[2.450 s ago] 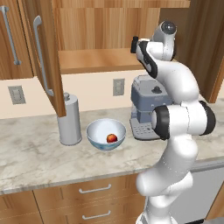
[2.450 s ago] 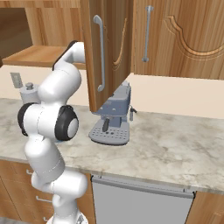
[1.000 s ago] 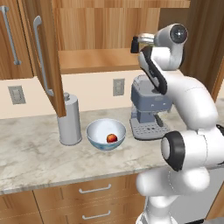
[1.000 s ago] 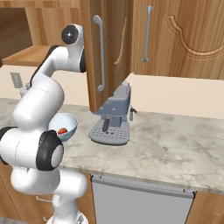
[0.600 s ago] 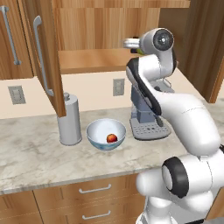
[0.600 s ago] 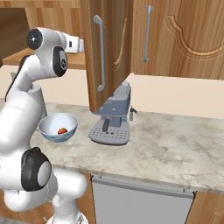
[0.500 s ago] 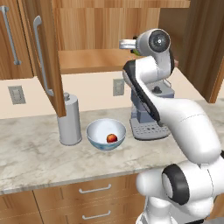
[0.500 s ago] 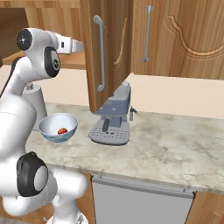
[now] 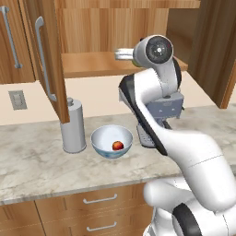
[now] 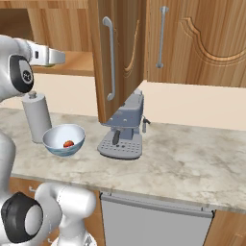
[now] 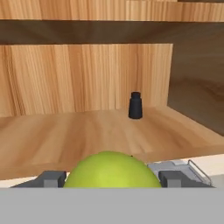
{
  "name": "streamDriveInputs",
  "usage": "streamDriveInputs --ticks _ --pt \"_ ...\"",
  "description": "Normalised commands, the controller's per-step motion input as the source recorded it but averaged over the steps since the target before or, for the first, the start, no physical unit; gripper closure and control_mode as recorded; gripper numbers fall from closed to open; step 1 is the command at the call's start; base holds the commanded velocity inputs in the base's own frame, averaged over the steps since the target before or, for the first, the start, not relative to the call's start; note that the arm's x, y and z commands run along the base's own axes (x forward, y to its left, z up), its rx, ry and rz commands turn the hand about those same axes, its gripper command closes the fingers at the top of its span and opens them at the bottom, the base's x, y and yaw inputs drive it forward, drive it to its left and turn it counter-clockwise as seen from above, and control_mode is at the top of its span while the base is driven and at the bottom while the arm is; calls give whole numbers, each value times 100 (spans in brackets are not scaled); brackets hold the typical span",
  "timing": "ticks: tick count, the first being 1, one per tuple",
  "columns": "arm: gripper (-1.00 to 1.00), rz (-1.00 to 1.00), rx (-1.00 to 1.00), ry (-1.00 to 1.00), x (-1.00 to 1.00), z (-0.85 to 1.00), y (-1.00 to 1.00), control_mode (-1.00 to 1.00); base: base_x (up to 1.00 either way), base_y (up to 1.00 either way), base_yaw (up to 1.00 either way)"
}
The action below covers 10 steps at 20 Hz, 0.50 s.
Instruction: Open the cabinet. Pick the peach and pear from the cabinet and place them into the bowl. Then close the cabinet.
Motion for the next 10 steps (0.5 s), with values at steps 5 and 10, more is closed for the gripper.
streamDriveInputs --ticks 5,10 --pt "100 2 0 15 -79 -63 21 -100 0 0 0" --pt "100 3 0 24 -81 -57 20 -100 0 0 0"
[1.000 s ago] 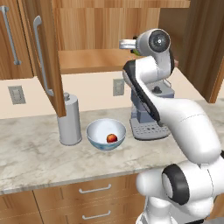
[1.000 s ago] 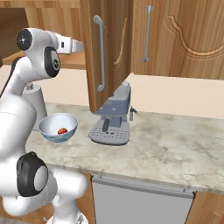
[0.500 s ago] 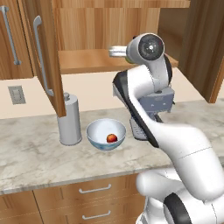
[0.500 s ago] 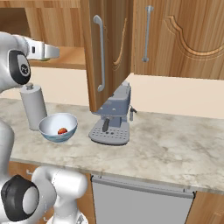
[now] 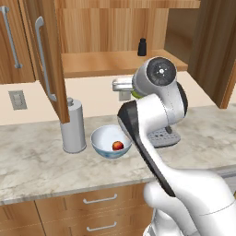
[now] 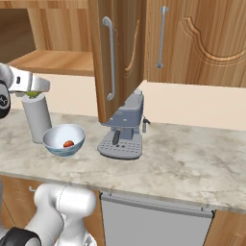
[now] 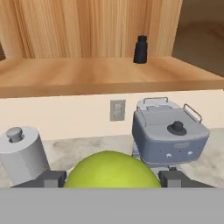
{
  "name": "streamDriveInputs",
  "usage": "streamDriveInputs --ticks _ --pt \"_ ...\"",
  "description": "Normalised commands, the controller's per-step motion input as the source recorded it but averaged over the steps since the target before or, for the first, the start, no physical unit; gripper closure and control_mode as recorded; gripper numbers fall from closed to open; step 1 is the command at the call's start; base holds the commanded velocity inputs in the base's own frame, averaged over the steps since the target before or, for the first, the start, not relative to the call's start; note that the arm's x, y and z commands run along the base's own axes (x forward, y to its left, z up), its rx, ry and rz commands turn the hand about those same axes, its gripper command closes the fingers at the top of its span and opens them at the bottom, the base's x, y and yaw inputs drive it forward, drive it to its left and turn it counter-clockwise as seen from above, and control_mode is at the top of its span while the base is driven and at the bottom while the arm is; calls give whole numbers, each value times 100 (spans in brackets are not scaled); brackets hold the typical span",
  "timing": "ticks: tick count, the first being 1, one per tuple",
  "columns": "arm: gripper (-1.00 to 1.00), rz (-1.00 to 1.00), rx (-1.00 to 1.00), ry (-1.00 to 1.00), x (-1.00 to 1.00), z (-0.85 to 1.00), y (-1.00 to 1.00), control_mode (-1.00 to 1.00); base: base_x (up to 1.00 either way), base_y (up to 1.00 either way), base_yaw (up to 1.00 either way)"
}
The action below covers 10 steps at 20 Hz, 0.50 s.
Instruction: Open the cabinet. Pick the peach and pear from the cabinet and place them into the bowl. Then close the cabinet.
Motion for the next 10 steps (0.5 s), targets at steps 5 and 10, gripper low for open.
streamDriveInputs --ticks 5,10 --pt "100 6 1 7 -18 -41 7 -100 0 0 0" --pt "100 4 12 2 3 -71 0 -100 0 0 0"
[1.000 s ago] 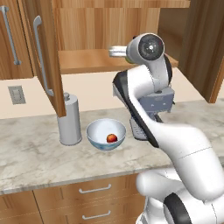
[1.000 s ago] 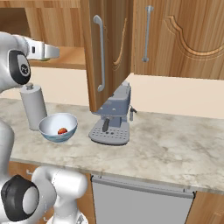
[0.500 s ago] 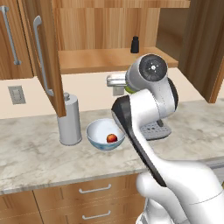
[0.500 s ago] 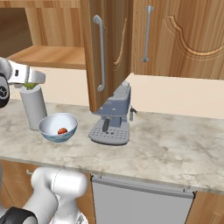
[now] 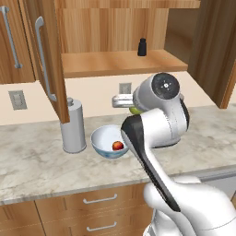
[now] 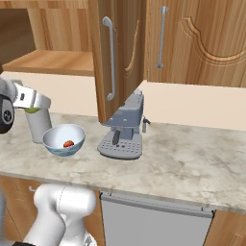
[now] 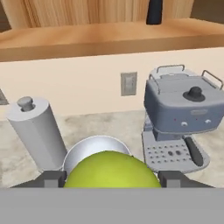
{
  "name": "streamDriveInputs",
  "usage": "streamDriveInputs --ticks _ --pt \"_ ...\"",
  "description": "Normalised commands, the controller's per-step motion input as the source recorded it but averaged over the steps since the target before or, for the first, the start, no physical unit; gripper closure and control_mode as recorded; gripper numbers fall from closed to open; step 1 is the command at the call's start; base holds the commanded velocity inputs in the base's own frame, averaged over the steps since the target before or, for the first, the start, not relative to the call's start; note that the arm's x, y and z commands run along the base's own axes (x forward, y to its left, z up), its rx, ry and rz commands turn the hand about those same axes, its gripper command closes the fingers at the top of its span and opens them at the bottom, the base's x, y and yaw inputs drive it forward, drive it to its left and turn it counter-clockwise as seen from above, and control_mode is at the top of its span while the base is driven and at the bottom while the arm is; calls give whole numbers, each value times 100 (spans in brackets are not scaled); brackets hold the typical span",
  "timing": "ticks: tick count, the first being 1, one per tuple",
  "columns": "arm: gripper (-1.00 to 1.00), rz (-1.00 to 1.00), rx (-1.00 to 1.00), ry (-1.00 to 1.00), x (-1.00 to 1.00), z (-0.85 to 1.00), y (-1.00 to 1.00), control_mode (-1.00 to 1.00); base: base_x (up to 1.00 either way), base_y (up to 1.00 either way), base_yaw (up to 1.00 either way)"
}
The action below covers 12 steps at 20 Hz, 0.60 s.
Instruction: Open the cabinet. Pick the peach and pear from the cabinet and place them into the bowl. Then close the cabinet.
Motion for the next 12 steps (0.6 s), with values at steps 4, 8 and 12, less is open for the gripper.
streamDriveInputs --ticks 4,8,12 --pt "100 3 21 0 14 -76 0 -100 0 0 0" --pt "100 0 19 0 37 -72 0 -100 0 0 0" --pt "100 0 19 1 51 -41 3 -100 0 0 0"
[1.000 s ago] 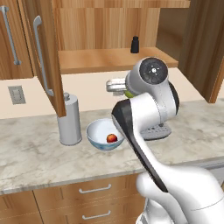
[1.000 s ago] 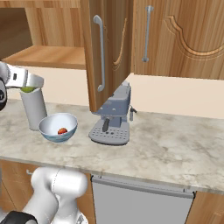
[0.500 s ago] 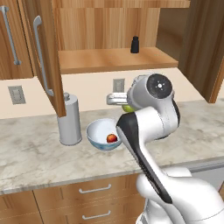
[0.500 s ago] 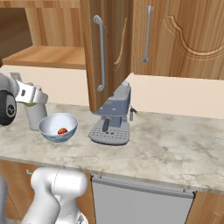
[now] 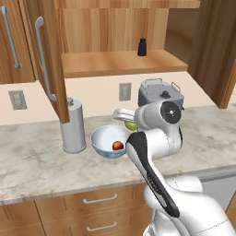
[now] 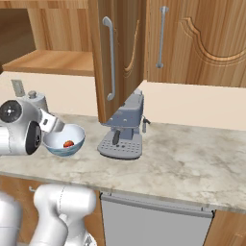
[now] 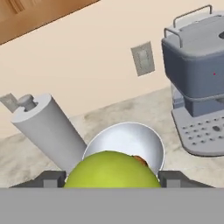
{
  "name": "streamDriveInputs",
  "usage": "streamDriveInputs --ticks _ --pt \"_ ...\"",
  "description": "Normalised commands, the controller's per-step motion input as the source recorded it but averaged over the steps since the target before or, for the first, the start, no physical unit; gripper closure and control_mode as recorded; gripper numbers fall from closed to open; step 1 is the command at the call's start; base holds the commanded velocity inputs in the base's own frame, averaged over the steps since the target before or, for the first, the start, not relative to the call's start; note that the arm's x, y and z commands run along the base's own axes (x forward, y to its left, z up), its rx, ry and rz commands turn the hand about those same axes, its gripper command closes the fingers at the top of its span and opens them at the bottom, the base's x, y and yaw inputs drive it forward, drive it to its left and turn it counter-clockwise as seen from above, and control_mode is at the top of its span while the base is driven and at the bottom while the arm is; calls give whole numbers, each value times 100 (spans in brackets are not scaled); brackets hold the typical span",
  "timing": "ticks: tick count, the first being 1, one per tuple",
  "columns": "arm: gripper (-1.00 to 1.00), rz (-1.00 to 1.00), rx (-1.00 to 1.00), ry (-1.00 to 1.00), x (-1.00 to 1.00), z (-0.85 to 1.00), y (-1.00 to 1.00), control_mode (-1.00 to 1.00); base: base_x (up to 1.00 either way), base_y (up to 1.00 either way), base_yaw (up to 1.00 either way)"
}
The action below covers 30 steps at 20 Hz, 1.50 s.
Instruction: Open the cabinet. Pick the peach and pear from the cabinet and place them into the bowl. Then close the cabinet.
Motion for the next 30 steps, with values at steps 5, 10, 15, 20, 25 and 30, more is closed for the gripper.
streamDriveInputs --ticks 5,10,15,20,25,30 --pt "100 0 13 11 44 -19 10 -100 0 0 0" --pt "100 0 2 42 38 -1 19 -100 0 0 0" --pt "100 1 -2 38 28 -5 20 -100 0 0 0" --pt "100 0 -16 3 7 -51 10 -100 0 0 0" --pt "100 0 -18 0 3 -52 8 -100 0 0 0" --pt "100 0 -3 -1 23 -23 8 -100 0 0 0"
